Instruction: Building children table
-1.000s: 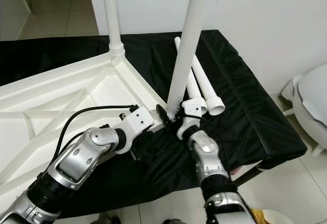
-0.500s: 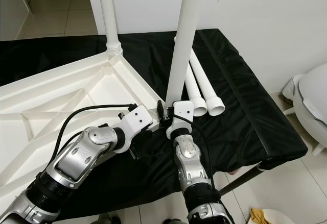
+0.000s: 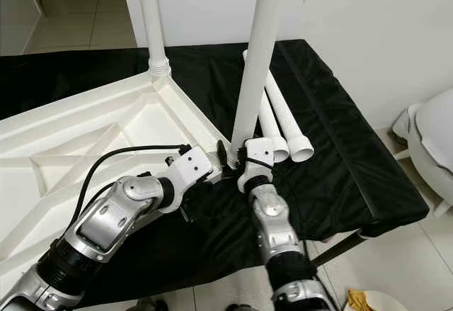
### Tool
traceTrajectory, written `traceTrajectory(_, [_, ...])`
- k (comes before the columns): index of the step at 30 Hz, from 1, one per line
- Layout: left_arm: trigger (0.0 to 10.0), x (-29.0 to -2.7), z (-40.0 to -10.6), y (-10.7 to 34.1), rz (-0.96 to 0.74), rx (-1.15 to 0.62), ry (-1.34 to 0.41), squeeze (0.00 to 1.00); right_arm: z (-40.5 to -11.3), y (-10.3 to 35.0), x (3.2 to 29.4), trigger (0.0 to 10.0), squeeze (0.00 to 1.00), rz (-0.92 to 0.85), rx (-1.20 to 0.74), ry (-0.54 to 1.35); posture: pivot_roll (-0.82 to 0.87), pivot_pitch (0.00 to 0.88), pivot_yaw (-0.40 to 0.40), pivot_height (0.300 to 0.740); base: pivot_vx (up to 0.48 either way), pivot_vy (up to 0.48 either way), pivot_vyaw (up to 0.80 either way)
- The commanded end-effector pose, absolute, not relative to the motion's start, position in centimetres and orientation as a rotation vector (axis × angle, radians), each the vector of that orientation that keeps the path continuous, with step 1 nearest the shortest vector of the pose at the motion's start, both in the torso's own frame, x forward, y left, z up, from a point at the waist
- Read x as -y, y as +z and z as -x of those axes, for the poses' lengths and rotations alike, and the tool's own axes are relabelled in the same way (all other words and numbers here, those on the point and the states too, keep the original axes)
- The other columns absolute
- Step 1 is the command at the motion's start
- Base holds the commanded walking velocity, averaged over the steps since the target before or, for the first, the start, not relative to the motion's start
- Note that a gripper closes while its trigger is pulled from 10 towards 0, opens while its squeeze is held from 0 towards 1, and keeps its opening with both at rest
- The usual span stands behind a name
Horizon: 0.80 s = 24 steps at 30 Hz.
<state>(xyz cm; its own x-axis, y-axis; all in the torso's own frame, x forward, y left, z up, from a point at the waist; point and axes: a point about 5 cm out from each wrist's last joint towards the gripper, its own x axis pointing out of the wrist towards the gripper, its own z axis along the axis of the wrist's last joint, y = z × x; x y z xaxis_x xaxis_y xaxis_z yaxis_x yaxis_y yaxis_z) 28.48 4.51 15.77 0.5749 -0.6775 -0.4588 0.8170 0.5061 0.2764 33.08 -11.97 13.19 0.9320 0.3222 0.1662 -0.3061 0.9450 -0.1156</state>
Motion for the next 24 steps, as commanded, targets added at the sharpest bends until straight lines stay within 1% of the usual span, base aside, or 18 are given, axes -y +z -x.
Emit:
traceTrajectory(1, [10.0,-3.6,-28.3,17.4,-0.509,-0.216,-0.956,0.0,-32.7,11.6,12.6,10.0,0.0,0.099,0.111,0.378,-0.02,0.118,-0.003,0.74,0.0,0.0,0.0])
traceTrajectory(2, [10.0,-3.6,-28.3,17.4,-0.509,-0.216,-0.956,0.0,-32.7,11.6,12.6,10.0,0.0,0.099,0.111,0.378,-0.02,0.118,-0.003,0.74,0.0,0.0,0.0])
traceTrajectory(3, [10.0,-3.6,-28.3,17.4,-0.509,-0.216,-0.957,0.0,-32.8,11.8,13.1,10.0,0.0,0.109,0.119,0.454,-0.02,0.117,-0.002,0.74,0.0,0.0,0.0])
traceTrajectory(4, [10.0,-3.6,-28.3,17.4,-0.509,-0.215,-0.957,0.0,-32.8,11.8,13.2,10.0,0.0,0.111,0.121,0.481,-0.02,0.117,-0.002,0.74,0.0,0.0,0.0])
traceTrajectory(7, [10.0,-3.6,-28.4,17.4,-0.51,-0.215,-0.957,0.0,-32.8,11.8,13.5,10.0,0.0,0.117,0.12,0.514,-0.02,0.115,-0.001,0.74,0.0,0.0,0.0])
traceTrajectory(11, [10.0,-3.6,-28.4,17.4,-0.51,-0.215,-0.955,0.0,-32.8,11.5,14.8,10.0,0.0,0.139,0.1,0.647,-0.01,0.114,0.001,0.74,0.0,0.0,0.0])
traceTrajectory(13, [10.0,-3.7,-28.4,17.5,-0.51,-0.214,-0.955,0.0,-32.8,11.4,15.0,10.0,0.0,0.145,0.096,0.659,-0.01,0.114,0.001,0.74,0.0,0.0,0.0])
traceTrajectory(19, [10.0,-3.8,-28.5,17.5,-0.514,-0.214,-0.951,0.0,-33.5,11.2,16.7,10.0,0.0,0.137,0.042,0.685,0.0,0.105,-0.001,0.74,0.0,0.0,0.0])
traceTrajectory(23, [10.0,-3.8,-28.5,17.5,-0.515,-0.214,-0.952,0.0,-33.7,11.2,17.2,10.0,0.0,0.148,0.036,0.693,0.0,0.103,-0.001,0.74,0.0,0.0,0.0])
traceTrajectory(24, [10.0,-3.8,-28.5,17.5,-0.516,-0.214,-0.953,0.0,-33.8,11.1,17.4,8.4,0.0,0.152,0.032,0.695,0.0,0.099,-0.002,0.74,0.0,0.0,0.0])
